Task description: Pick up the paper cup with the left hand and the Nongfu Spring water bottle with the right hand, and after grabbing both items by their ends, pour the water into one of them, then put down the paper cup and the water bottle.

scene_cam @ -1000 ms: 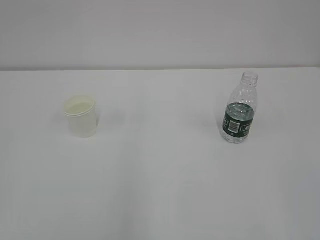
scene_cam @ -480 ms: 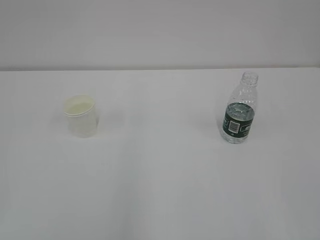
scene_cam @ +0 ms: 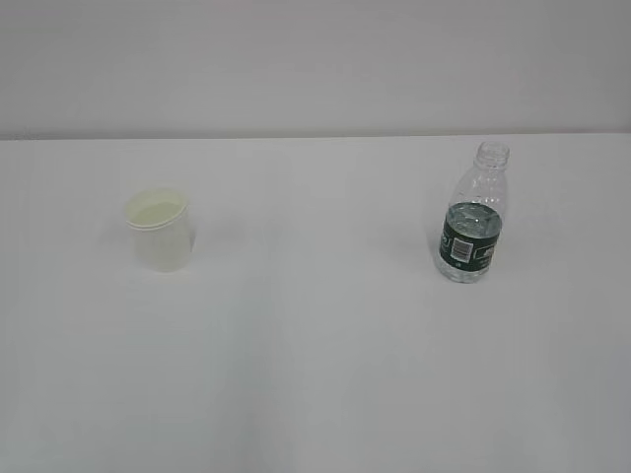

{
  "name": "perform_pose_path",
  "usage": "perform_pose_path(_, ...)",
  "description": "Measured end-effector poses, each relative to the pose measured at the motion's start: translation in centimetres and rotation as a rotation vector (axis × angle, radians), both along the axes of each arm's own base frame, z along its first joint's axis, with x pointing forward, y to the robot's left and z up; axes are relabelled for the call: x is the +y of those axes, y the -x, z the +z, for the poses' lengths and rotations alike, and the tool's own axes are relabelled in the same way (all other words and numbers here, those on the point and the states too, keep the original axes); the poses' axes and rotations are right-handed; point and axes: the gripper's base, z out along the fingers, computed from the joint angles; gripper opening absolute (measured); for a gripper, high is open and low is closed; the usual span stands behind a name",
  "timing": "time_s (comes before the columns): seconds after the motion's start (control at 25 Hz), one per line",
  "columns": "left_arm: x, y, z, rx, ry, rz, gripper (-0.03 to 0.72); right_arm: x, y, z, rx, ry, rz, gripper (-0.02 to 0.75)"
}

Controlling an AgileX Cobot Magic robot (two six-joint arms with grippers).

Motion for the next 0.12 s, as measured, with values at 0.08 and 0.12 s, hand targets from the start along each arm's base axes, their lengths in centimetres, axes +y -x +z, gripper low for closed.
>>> perform_pose_path(0.08,0.0,0.0,0.0,0.0,0.0,0.0,0.505,0.0,0.0,0.0,0.0,0.0,0.0,0.587)
perform_pose_path(0.12,0.0,0.0,0.0,0.0,0.0,0.0,0.505,0.0,0.0,0.0,0.0,0.0,0.0,0.587)
